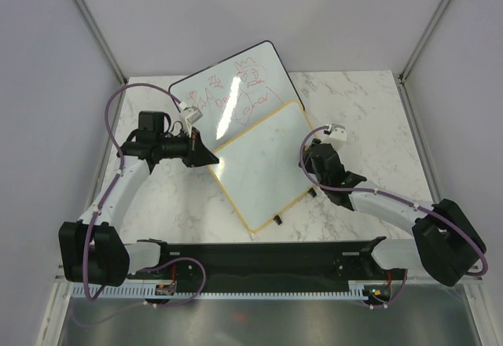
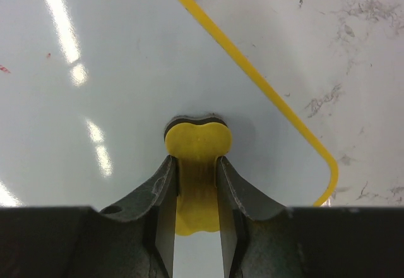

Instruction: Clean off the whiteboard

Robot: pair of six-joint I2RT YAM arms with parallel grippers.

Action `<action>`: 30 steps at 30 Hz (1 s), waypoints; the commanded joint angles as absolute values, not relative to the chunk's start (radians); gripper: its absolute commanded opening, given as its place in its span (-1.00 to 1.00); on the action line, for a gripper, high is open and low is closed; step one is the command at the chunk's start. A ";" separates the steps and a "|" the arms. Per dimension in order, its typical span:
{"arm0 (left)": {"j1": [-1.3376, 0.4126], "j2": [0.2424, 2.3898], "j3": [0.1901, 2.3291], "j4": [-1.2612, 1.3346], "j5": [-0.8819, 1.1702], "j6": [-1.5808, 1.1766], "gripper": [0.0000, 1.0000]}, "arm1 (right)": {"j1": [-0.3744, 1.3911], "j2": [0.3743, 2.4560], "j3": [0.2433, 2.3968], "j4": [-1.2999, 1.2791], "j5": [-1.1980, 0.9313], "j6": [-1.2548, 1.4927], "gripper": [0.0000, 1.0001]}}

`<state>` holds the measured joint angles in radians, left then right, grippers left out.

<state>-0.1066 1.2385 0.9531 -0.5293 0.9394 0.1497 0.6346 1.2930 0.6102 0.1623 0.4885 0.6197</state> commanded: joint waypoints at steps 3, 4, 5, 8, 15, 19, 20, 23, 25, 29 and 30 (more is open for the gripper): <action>-0.132 1.230 0.985 -0.477 0.957 0.331 -0.96 | 0.701 1.330 0.561 0.078 0.458 0.692 -1.00; -0.133 1.230 0.985 -0.476 0.959 0.328 -0.96 | 0.727 1.353 0.584 0.060 0.475 0.686 -1.00; -0.133 1.232 0.985 -0.477 0.957 0.328 -0.96 | 0.774 1.362 0.610 0.031 0.497 0.672 -1.00; -0.133 1.230 0.983 -0.477 0.957 0.327 -0.96 | 0.781 1.373 0.707 0.015 0.515 0.615 -1.00; -0.132 1.221 0.983 -0.479 0.959 0.322 -0.96 | 0.689 1.345 0.796 0.017 0.451 0.557 -1.00; -0.133 1.227 0.985 -0.479 0.962 0.322 -0.96 | 0.755 1.406 0.732 0.003 0.413 0.629 -1.00; -0.133 1.227 0.985 -0.477 0.962 0.325 -0.96 | 0.790 1.408 0.710 0.003 0.410 0.661 -1.00; -0.133 1.235 0.985 -0.477 0.963 0.327 -0.96 | 0.906 1.398 0.626 0.104 0.362 0.614 -1.00; -0.133 1.241 0.986 -0.477 0.962 0.328 -0.96 | 0.991 1.399 0.633 0.147 0.356 0.546 -1.00; -0.135 1.247 0.999 -0.477 0.966 0.322 -0.96 | 1.196 1.437 0.722 0.213 0.339 0.347 -1.00; -0.135 1.246 0.999 -0.477 0.968 0.321 -0.96 | 1.209 1.468 0.771 0.200 0.348 0.294 -1.00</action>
